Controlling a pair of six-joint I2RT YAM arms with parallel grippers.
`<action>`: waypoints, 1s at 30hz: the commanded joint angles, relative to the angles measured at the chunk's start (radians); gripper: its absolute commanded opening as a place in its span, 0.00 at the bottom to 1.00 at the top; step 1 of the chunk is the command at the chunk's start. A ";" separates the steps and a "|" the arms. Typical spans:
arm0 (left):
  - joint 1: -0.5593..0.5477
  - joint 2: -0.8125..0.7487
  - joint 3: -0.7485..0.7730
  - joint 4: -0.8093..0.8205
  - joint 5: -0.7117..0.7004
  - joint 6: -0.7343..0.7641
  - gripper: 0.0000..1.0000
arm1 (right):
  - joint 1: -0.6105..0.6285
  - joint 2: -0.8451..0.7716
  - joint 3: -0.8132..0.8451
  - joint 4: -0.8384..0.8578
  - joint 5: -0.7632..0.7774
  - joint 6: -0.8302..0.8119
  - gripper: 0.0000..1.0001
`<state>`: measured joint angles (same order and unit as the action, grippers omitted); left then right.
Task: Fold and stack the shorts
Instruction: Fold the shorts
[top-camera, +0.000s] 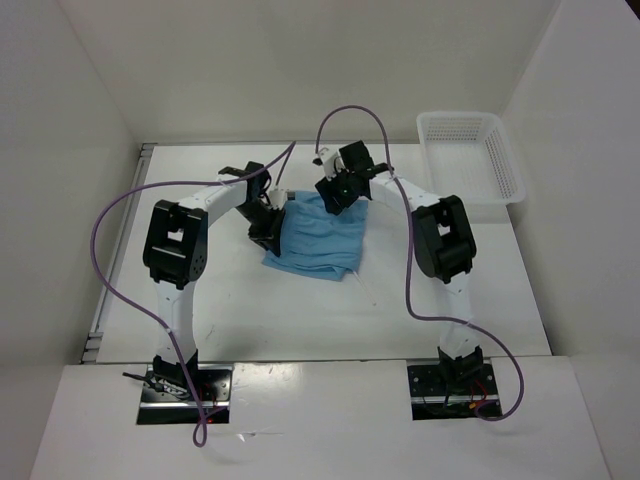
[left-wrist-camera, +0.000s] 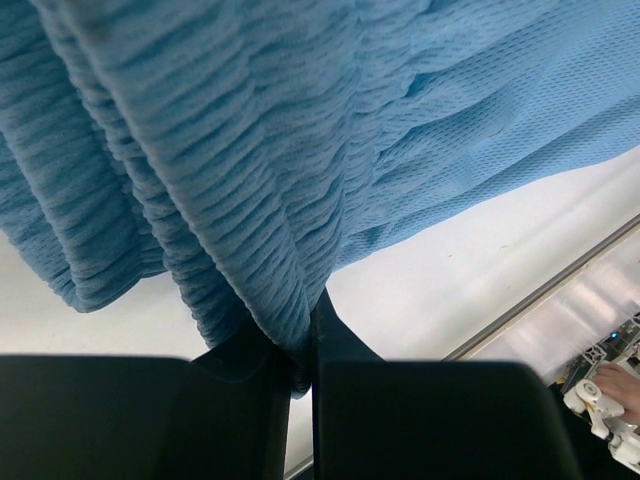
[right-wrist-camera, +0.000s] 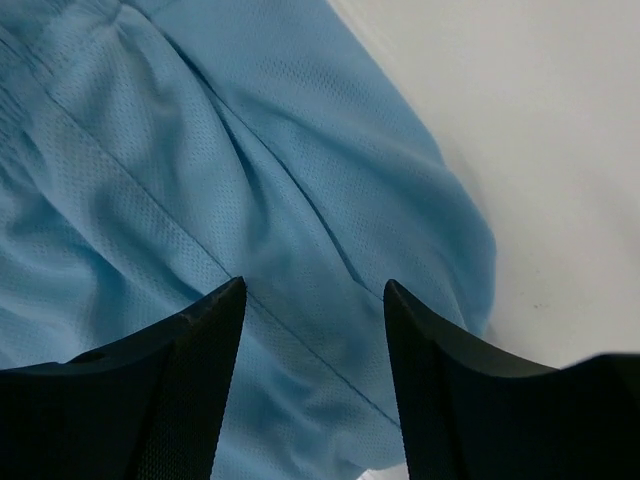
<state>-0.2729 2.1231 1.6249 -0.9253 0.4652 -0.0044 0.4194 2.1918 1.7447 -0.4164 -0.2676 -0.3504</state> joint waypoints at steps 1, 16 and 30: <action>0.014 0.005 0.000 -0.033 0.035 0.004 0.08 | 0.013 0.029 -0.013 0.008 0.036 -0.027 0.62; 0.023 -0.014 -0.033 -0.043 0.001 0.004 0.08 | 0.045 0.083 0.012 0.062 0.209 0.063 0.00; 0.023 -0.055 -0.076 -0.084 -0.033 0.004 0.04 | 0.045 0.114 0.176 0.165 0.519 0.228 0.00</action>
<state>-0.2558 2.1162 1.5639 -0.9474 0.4480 -0.0048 0.4717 2.3009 1.8858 -0.3370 0.1295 -0.1444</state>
